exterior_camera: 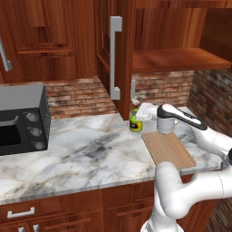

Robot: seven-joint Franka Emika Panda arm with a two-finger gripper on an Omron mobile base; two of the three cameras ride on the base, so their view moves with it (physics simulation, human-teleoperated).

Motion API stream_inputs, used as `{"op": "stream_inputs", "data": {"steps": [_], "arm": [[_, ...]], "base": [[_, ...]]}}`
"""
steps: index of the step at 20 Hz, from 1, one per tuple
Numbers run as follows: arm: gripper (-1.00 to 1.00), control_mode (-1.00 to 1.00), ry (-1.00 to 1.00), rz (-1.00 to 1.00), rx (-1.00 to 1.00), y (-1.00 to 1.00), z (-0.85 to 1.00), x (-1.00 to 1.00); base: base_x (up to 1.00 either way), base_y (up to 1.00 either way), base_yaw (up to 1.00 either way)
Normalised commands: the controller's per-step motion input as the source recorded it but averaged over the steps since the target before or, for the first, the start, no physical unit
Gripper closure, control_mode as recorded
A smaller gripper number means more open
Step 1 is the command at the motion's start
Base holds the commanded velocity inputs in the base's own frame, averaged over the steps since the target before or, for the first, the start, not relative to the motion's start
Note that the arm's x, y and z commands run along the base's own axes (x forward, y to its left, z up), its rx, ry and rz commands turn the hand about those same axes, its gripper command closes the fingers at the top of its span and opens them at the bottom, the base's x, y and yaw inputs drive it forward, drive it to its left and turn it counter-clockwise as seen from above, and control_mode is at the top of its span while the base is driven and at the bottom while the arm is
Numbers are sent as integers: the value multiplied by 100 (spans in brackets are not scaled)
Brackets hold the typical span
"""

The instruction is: Grab the spray bottle from the cabinet, then place it next to the cutting board for sanitizing. Then grab the dish brush from the countertop next to the sink and place it next to the cutting board.

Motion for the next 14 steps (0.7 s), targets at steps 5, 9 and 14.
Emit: {"op": "stream_inputs", "data": {"steps": [5,9,14], "arm": [[100,-100,0,9,0,0,-25,13],[100,-100,0,8,0,0,-26,14],[100,-100,0,8,-1,0,-29,10]], "base": [[0,0,0],[0,0,0],[0,0,0]]}}
